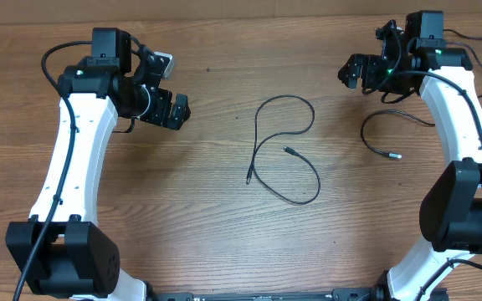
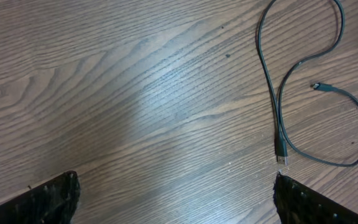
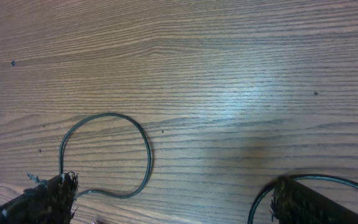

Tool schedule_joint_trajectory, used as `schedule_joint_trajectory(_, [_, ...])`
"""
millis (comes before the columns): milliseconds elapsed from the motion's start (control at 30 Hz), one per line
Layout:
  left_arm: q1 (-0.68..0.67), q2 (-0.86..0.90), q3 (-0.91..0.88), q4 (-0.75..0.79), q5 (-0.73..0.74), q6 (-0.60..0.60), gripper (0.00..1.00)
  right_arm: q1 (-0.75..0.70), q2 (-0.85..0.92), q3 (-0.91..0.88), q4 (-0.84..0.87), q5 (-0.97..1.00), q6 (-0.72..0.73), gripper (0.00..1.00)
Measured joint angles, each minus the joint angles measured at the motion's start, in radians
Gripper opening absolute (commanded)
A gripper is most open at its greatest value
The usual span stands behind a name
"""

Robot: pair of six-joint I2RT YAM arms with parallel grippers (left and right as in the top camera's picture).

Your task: Untangle cables

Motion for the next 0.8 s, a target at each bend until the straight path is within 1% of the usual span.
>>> schedule_joint_trajectory(800, [0.0, 0.0, 0.0, 0.0, 0.0, 0.0, 1.0, 0.0, 0.0, -0.009, 0.002, 0.0, 0.0, 1.0])
